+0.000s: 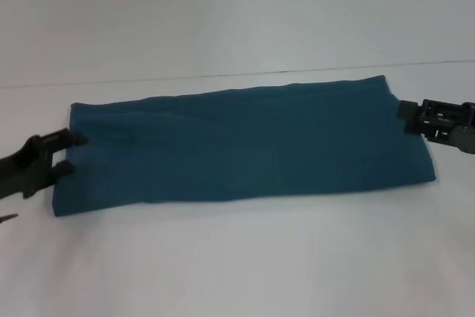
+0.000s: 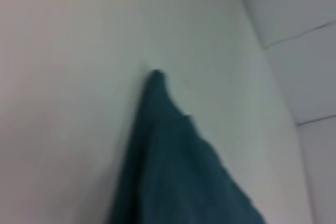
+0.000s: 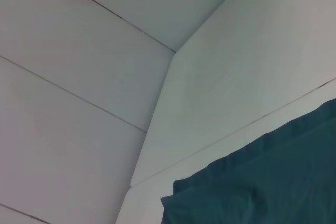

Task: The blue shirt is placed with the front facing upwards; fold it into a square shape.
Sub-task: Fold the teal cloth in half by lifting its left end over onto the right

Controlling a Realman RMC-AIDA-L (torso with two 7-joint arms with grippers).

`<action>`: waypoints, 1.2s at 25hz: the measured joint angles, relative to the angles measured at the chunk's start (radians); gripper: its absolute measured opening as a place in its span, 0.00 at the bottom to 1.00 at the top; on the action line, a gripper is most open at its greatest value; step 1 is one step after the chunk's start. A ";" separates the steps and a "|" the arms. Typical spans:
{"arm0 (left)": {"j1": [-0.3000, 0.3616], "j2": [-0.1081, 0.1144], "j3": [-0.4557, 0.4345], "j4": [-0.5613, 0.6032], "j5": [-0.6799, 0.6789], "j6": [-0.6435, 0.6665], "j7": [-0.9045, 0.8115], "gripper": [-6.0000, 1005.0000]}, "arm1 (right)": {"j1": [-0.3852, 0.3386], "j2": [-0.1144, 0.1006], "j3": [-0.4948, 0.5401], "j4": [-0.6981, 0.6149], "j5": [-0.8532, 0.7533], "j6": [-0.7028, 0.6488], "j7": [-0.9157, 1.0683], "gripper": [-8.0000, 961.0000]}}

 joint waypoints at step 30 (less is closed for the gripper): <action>-0.070 -0.011 0.075 0.017 0.010 -0.188 -0.003 0.69 | -0.002 0.002 0.001 0.015 0.001 0.013 -0.003 0.68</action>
